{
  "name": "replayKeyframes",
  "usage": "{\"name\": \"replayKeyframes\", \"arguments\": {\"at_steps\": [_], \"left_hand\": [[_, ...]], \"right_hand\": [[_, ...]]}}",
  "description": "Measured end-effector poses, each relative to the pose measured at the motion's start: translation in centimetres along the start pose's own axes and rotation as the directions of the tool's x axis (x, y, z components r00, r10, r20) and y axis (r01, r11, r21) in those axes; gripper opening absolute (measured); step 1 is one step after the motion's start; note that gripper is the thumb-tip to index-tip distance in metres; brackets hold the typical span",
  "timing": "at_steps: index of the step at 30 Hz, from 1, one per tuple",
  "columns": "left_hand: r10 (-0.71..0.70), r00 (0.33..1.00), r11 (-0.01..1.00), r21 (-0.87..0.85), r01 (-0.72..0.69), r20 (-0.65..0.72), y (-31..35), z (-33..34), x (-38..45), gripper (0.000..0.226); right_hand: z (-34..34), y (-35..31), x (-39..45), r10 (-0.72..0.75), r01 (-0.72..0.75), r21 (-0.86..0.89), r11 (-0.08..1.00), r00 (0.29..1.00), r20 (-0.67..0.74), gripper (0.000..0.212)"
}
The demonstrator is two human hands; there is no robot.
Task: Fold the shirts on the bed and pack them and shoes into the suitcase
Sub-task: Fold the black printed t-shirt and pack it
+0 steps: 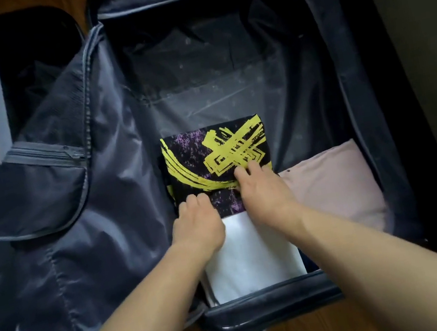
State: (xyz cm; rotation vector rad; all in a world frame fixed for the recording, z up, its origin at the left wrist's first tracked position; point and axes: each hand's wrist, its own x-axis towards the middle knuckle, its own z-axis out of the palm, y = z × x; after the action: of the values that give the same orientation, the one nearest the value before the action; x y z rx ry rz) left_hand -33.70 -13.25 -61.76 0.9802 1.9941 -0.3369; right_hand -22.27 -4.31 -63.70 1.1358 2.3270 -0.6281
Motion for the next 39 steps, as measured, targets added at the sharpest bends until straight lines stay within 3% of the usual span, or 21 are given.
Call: {"name": "replayKeyframes", "arguments": {"at_steps": [2,4,7,10,13,15,18,20,24,26,27,29,31,33,35,37,39], "left_hand": [[-0.041,0.998,0.999,-0.018,0.042,0.042,-0.3,0.2,1.4,0.029],[-0.083,0.981,0.996,-0.015,0.086,0.173,0.4,-0.8,1.6,0.041],[-0.085,0.952,0.996,0.002,0.088,0.293,1.5,-3.7,-2.0,0.051],[-0.035,0.974,0.998,-0.048,0.047,0.222,4.6,-7.4,-10.6,0.045],[0.115,0.970,0.980,-0.183,-0.076,0.215,10.9,-13.1,-21.2,0.033],[0.210,0.957,0.953,-0.259,-0.154,0.202,16.5,-16.8,-27.8,0.028],[0.343,0.932,0.894,-0.346,-0.285,0.118,24.4,-20.9,-35.0,0.026],[0.395,0.916,0.864,-0.364,-0.347,0.064,28.7,-22.2,-37.7,0.025],[0.345,0.937,0.837,-0.437,-0.329,-0.044,33.2,-23.7,-41.4,0.017],[0.314,0.945,0.824,-0.470,-0.317,-0.087,34.1,-24.2,-43.4,0.014],[0.301,0.947,0.814,-0.489,-0.315,-0.109,34.3,-24.6,-44.4,0.014],[0.259,0.958,0.769,-0.573,-0.282,-0.125,34.5,-25.4,-46.6,0.016],[0.210,0.968,0.708,-0.661,-0.247,-0.137,35.2,-26.1,-49.1,0.017],[0.182,0.975,0.656,-0.722,-0.220,-0.130,36.4,-26.7,-52.0,0.018],[0.238,0.967,0.649,-0.726,-0.229,-0.092,38.1,-26.9,-55.0,0.018],[0.347,0.935,0.662,-0.686,-0.302,-0.077,39.4,-26.4,-57.4,0.015],[0.511,0.858,0.652,-0.623,-0.432,-0.061,40.6,-26.1,-59.5,0.020]], "right_hand": [[-0.5,-0.3,0.8,0.038,-0.038,0.006,0.999,0.998,0.053,0.028],[-1.7,-0.6,0.0,0.049,-0.051,0.005,0.999,0.984,0.169,0.038],[-6.3,-0.6,-5.5,-0.038,0.031,0.032,0.999,0.968,0.250,0.041],[-14.1,0.8,-16.7,-0.035,-0.006,0.323,0.947,0.992,0.121,0.041],[-23.0,4.7,-27.7,0.152,-0.087,0.470,0.878,0.983,-0.102,0.034],[-28.9,9.2,-34.1,0.335,-0.173,0.500,0.848,0.908,-0.253,0.029],[-35.4,17.4,-41.3,0.534,-0.260,0.548,0.795,0.728,-0.430,0.030],[-37.4,22.7,-43.4,0.602,-0.357,0.529,0.770,0.683,-0.415,0.040],[-38.2,29.6,-40.0,0.609,-0.509,0.356,0.784,0.743,-0.278,0.090],[-39.2,32.0,-37.6,0.611,-0.531,0.317,0.786,0.747,-0.263,0.079],[-40.4,32.7,-36.7,0.644,-0.519,0.423,0.743,0.726,-0.242,0.065],[-43.8,32.6,-37.1,0.755,-0.413,0.769,0.488,0.641,-0.135,0.040],[-46.7,30.8,-40.3,0.771,-0.216,0.942,0.258,0.633,-0.066,0.028],[-48.1,28.7,-46.3,0.756,-0.075,0.990,0.122,0.653,-0.044,0.023],[-48.3,26.8,-53.6,0.779,-0.039,0.998,0.042,0.627,-0.009,0.017],[-47.9,24.6,-61.4,0.811,-0.066,0.998,-0.010,0.583,0.047,0.019],[-47.4,21.6,-68.8,0.841,-0.043,0.996,-0.080,0.533,0.091,0.030]]}}
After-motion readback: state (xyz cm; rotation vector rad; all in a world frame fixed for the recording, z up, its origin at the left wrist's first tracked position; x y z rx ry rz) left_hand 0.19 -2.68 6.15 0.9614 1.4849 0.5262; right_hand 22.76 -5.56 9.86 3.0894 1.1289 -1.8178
